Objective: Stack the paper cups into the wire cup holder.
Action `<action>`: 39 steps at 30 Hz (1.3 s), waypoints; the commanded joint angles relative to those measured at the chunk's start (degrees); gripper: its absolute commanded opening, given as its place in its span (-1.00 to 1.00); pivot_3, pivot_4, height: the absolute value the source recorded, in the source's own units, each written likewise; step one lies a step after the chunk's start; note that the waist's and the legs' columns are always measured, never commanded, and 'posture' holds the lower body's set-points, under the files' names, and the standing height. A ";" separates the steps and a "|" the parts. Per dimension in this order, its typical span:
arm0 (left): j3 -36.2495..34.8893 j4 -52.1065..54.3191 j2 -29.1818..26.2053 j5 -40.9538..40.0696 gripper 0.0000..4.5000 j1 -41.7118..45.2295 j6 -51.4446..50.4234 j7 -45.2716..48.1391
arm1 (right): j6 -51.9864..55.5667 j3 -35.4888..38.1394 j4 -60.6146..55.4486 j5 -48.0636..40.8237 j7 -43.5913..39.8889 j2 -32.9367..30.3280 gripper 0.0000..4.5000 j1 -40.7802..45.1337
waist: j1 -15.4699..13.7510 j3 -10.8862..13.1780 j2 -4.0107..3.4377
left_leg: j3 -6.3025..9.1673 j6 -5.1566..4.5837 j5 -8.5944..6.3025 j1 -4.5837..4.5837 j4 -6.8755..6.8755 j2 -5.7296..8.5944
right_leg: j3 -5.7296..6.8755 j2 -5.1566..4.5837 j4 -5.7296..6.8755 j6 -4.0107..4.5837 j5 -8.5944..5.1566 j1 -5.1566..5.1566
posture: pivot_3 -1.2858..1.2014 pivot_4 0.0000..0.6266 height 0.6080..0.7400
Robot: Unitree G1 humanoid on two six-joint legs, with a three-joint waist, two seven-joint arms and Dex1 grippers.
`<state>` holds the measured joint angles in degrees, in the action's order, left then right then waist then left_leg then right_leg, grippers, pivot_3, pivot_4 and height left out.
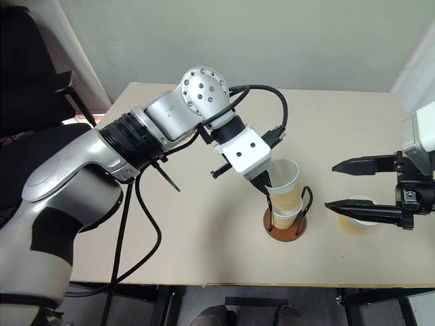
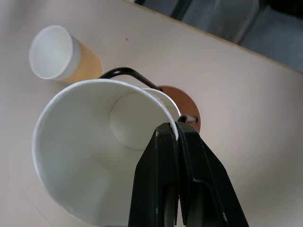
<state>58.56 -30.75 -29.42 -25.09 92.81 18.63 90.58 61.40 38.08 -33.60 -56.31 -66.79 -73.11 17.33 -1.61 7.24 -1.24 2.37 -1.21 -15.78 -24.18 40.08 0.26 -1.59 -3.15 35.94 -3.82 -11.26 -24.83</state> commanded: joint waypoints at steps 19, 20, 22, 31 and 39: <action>-16.07 -11.20 10.81 9.79 0.99 0.81 2.77 1.92 | -1.19 2.57 -0.72 -0.66 3.72 -0.97 0.54 -3.20 | -0.18 -0.01 -0.01 | -0.04 -0.06 -0.07 0.08 0.02 0.02 | -0.01 -0.02 -0.01 -0.13 -0.07 0.12 | 0.03 -0.52 1.00; -18.33 -12.47 10.97 9.35 0.99 0.86 1.53 1.92 | 0.13 2.12 -1.49 0.21 5.48 -1.43 0.54 -4.13 | -0.18 -0.01 -0.01 | -0.04 -0.07 -0.07 0.08 0.02 0.03 | -0.01 -0.02 -0.01 -0.14 -0.07 0.12 | 0.03 -0.52 1.00; -20.93 -13.31 9.79 7.24 0.99 0.52 -2.05 1.92 | 2.63 1.05 -4.20 6.89 10.15 -4.28 0.54 -8.09 | -0.20 -0.03 -0.05 | -0.06 -0.07 -0.08 0.09 0.02 0.03 | -0.01 -0.02 -0.01 -0.15 -0.07 0.12 | 0.03 -0.52 1.00; -23.69 -3.02 -1.60 -0.16 0.99 -8.97 -13.50 1.92 | -7.10 -0.13 -6.16 22.72 4.69 -5.56 0.54 -22.46 | -0.13 -0.11 -0.18 | -0.05 -0.04 -0.14 0.13 0.01 0.00 | -0.05 0.01 0.02 -0.20 -0.11 0.08 | 0.03 -0.52 1.00; -32.20 11.93 -10.74 -11.51 0.99 -18.48 -30.40 1.92 | -15.14 -10.36 -1.75 31.31 4.77 -7.05 0.54 -23.96 | -0.16 -0.12 -0.20 | -0.06 -0.05 -0.13 0.17 0.05 0.03 | -0.05 0.03 -0.02 -0.21 -0.10 0.12 | 0.03 -0.52 1.00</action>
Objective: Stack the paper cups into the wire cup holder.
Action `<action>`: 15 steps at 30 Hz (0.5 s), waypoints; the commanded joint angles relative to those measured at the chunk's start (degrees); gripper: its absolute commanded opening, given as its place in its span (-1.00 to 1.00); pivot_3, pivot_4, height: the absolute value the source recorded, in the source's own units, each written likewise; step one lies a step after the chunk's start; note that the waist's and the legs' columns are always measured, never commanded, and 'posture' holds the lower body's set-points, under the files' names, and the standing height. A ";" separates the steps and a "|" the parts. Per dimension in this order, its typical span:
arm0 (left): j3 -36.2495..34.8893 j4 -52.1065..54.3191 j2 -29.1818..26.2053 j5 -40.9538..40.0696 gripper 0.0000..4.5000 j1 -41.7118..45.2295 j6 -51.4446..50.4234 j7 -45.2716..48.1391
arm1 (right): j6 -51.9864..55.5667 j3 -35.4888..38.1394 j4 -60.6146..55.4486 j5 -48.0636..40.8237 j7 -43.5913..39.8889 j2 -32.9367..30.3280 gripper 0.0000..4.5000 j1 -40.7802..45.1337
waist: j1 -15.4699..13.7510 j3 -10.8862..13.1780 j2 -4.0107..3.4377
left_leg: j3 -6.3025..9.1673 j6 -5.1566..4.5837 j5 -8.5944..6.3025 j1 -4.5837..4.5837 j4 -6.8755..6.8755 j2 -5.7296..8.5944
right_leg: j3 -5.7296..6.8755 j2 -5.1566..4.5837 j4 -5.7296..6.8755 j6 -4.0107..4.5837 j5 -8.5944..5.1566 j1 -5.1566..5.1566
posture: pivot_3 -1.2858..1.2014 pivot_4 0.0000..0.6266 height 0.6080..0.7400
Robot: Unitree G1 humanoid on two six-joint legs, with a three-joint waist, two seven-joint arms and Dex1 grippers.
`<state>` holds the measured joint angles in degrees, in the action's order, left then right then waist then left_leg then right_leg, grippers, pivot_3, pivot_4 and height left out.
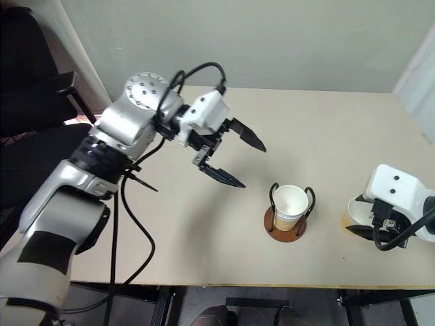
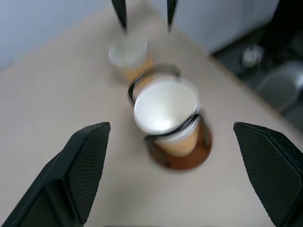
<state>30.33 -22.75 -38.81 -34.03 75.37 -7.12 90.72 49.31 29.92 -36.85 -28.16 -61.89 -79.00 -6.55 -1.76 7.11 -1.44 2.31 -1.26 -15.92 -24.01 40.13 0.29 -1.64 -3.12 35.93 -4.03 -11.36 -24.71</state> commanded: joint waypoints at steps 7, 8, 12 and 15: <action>-7.25 8.11 -5.60 -0.68 0.99 -6.16 -6.97 1.78 | -9.70 -11.92 8.59 9.06 -0.31 -2.15 0.54 2.74 | 0.10 0.00 0.00 | 0.06 0.00 0.07 0.12 0.03 -0.01 | 0.00 -0.02 0.05 0.02 0.01 0.10 | 0.03 -0.52 1.00; -7.59 8.54 -5.86 -0.39 0.99 -6.76 -6.71 1.78 | -10.64 -13.37 9.81 9.67 -0.35 -1.98 0.54 3.58 | 0.12 0.00 0.00 | 0.05 0.00 0.08 0.16 0.02 0.00 | -0.01 -0.02 0.05 0.03 0.01 0.13 | 0.03 -0.52 1.00; -8.68 9.20 -5.91 1.24 0.99 -8.03 -6.28 1.78 | -13.12 -18.77 13.42 11.67 -0.79 -1.31 0.54 7.20 | 0.15 0.01 0.01 | 0.07 -0.01 0.09 0.23 0.01 -0.01 | 0.00 -0.03 0.04 0.03 0.01 0.20 | 0.03 -0.52 1.00; -9.14 9.73 -5.81 1.78 1.00 -8.60 -6.69 1.78 | -14.60 -22.33 15.29 13.46 -0.89 -0.81 0.29 9.86 | 0.22 0.01 0.01 | 0.07 -0.01 0.08 0.23 -0.02 -0.01 | 0.00 -0.03 0.03 0.03 0.01 0.20 | 0.03 -0.52 1.00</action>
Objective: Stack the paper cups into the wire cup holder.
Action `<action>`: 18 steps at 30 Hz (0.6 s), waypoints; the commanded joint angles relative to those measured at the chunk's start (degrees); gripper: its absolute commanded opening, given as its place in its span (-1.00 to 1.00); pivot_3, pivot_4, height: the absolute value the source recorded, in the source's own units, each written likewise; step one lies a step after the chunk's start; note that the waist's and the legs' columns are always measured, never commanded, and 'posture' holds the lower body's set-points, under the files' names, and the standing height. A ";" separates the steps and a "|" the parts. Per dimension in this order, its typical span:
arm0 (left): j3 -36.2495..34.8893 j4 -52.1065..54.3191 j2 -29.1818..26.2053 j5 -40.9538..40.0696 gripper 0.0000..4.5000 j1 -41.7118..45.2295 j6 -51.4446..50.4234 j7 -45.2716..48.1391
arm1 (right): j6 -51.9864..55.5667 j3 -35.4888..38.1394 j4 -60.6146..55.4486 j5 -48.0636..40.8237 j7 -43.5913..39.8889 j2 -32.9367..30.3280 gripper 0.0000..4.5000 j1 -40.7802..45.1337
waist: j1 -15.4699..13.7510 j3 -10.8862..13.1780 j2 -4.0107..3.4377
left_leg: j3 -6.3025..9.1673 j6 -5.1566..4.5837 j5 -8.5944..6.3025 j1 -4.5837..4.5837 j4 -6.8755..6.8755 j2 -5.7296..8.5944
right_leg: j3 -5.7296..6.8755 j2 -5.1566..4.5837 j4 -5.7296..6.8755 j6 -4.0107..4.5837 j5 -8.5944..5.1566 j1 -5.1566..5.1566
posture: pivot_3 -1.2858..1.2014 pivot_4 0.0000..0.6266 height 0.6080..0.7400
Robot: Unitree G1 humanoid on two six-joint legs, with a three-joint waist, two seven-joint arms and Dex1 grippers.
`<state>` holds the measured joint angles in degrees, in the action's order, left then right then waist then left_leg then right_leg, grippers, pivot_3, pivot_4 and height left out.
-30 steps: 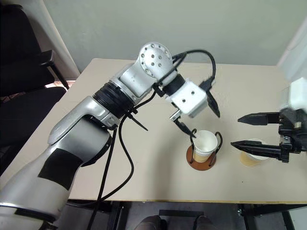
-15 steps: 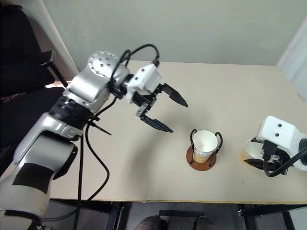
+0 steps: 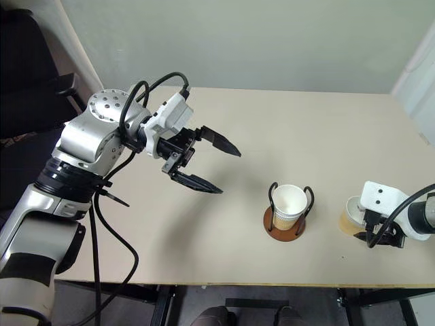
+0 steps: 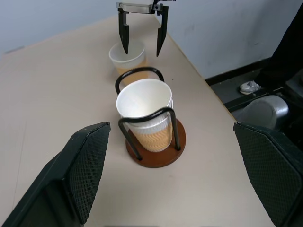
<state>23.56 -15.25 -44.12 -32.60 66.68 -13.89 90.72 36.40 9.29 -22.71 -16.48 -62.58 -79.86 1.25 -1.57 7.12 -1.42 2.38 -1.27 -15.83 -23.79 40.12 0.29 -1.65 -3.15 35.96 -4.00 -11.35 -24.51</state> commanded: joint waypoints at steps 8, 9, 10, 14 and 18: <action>-2.40 2.74 -1.04 1.57 1.00 -0.96 0.75 1.78 | -2.24 -3.42 1.20 2.85 -1.34 0.76 -0.99 3.70 | 0.03 0.00 0.01 | 0.00 -0.02 -0.01 -0.01 -0.03 0.00 | 0.00 -0.01 -0.04 0.00 0.00 0.00 | 0.03 -0.52 1.00; -2.44 2.73 -1.03 1.66 1.00 -1.00 0.75 1.78 | -2.27 -3.35 1.02 3.01 -1.40 0.82 -0.99 3.42 | 0.03 0.00 0.01 | 0.00 -0.02 -0.02 -0.01 -0.03 0.00 | 0.00 -0.01 -0.04 0.01 0.00 0.00 | 0.03 -0.52 1.00; -2.47 2.76 -1.03 1.72 1.00 -1.02 0.74 1.78 | -2.30 -3.28 0.88 3.16 -1.44 0.86 -0.99 3.15 | 0.03 0.00 0.01 | 0.00 -0.02 -0.01 -0.01 -0.04 0.00 | 0.00 -0.02 -0.03 0.01 0.00 0.00 | 0.03 -0.52 1.00; -2.45 2.98 -0.98 2.10 1.00 -1.22 0.83 1.78 | -2.57 -1.51 0.80 3.41 -2.23 0.57 -0.99 1.96 | 0.03 0.00 0.01 | 0.00 -0.02 -0.02 -0.01 -0.03 0.00 | 0.00 -0.02 -0.03 0.02 0.01 0.00 | 0.03 -0.52 1.00; -2.11 2.92 -1.60 2.16 1.00 -1.37 1.23 1.78 | -2.81 5.65 1.09 1.65 -6.54 -1.88 -0.99 3.16 | 0.05 0.01 0.00 | -0.01 -0.03 -0.03 -0.03 -0.04 0.00 | 0.00 -0.03 -0.04 0.03 0.00 -0.01 | 0.03 -0.52 1.00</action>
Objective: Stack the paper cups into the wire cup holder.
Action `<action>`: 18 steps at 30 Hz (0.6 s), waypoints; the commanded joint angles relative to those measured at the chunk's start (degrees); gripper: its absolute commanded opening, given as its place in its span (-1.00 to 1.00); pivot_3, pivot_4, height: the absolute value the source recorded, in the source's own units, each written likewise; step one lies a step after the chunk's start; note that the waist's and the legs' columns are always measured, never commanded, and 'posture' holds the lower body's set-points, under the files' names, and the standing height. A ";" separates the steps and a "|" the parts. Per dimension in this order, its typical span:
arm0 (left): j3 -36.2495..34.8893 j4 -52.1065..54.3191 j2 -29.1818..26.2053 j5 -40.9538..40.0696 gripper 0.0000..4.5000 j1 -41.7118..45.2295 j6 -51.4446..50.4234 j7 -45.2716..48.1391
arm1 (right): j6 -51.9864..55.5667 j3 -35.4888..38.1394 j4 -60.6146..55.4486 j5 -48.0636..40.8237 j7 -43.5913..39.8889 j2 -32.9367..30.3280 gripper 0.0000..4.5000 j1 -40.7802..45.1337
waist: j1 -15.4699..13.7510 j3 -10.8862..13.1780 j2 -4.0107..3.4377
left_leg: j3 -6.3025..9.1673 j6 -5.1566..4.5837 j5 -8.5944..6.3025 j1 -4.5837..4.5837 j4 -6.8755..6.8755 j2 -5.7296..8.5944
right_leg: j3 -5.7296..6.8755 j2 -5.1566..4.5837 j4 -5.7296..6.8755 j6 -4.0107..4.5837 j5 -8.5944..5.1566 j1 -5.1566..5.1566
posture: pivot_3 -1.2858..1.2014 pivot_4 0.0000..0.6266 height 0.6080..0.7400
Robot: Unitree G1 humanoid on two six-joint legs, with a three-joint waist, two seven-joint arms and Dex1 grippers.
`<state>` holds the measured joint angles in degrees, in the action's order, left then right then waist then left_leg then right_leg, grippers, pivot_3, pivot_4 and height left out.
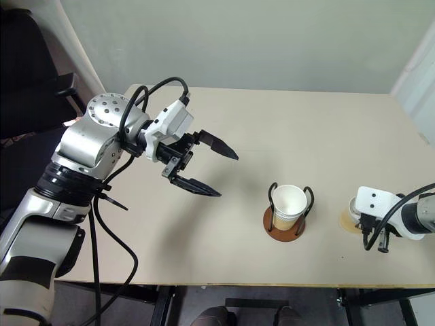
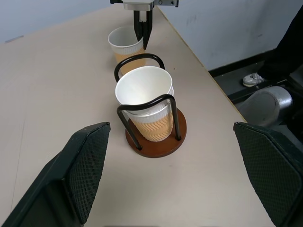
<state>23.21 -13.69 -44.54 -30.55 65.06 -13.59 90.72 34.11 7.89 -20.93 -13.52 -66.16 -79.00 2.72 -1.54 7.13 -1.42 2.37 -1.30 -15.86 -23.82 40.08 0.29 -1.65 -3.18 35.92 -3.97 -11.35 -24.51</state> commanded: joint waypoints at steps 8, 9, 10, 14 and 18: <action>1.04 3.52 -4.43 -1.89 1.00 -0.98 1.84 1.78 | -2.87 -5.66 -2.43 -9.02 -14.88 -6.05 -0.99 38.24 | 0.91 0.00 0.06 | 0.04 0.04 0.00 -0.03 -0.16 -0.03 | 0.03 0.08 0.02 0.18 -0.10 -0.13 | 0.03 -0.52 1.00; 1.19 3.49 -4.49 -2.10 1.00 -0.84 1.84 1.78 | -2.90 -9.76 -1.96 -7.50 -17.08 -3.51 -0.99 44.93 | 0.94 -0.01 0.13 | 0.12 0.05 0.00 -0.01 -0.16 -0.07 | 0.09 0.14 0.00 0.26 -0.15 -0.10 | 0.03 -0.52 1.00; 1.33 3.52 -4.55 -2.31 1.00 -0.72 1.78 1.78 | -2.94 -13.33 -1.46 -6.01 -18.96 -1.05 -0.99 50.49 | 1.08 0.00 0.18 | 0.22 0.08 -0.03 -0.03 -0.13 -0.10 | 0.08 0.14 -0.01 0.28 -0.16 -0.10 | 0.03 -0.52 1.00; 1.58 3.47 -4.30 -2.51 1.00 -0.44 1.60 1.78 | -2.32 -22.56 0.22 -1.97 -24.22 6.69 -0.99 62.38 | 1.24 0.01 0.15 | 0.30 0.07 -0.02 -0.10 -0.05 -0.03 | 0.11 0.08 0.05 0.32 -0.13 -0.22 | 0.03 -0.52 1.00; 1.15 4.23 -4.30 -2.58 1.00 -0.76 1.07 1.78 | -2.09 -25.35 -1.12 -1.15 -26.24 9.04 -0.99 62.57 | 0.84 0.01 0.15 | 0.43 0.11 0.00 -0.21 -0.10 -0.02 | 0.22 0.10 0.03 0.39 -0.18 -0.27 | 0.03 -0.52 1.00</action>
<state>25.60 -11.15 -48.48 -32.34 63.64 -12.52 90.72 32.04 -17.76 -21.21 -15.40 -91.50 -69.58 64.77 -0.70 7.14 -1.27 2.79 -1.19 -15.86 -24.06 39.94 0.27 -1.43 -3.08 35.91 -3.57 -11.53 -24.79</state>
